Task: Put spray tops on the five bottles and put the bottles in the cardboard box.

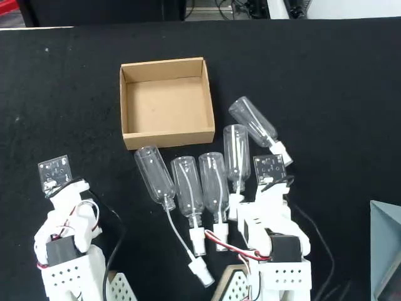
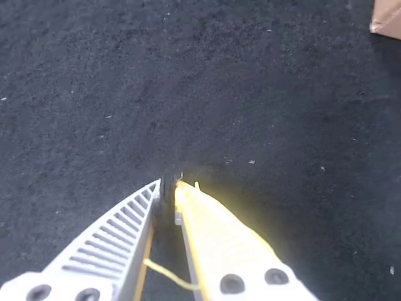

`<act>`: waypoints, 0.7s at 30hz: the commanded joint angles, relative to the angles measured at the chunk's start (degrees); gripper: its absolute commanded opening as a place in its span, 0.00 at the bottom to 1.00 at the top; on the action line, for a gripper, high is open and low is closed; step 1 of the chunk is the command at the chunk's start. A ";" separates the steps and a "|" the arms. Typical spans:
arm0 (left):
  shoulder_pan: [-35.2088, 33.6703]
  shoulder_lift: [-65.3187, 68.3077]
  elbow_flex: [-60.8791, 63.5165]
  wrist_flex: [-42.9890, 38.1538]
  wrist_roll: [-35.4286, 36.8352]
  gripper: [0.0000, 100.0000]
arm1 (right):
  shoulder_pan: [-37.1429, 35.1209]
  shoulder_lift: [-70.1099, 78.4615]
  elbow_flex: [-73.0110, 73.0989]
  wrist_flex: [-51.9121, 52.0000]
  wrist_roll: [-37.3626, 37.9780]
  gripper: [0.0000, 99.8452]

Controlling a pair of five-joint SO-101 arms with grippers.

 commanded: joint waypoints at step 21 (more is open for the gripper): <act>10.59 -0.44 1.27 -8.18 0.44 0.03 | 19.52 -5.41 -6.02 -1.76 -0.09 0.01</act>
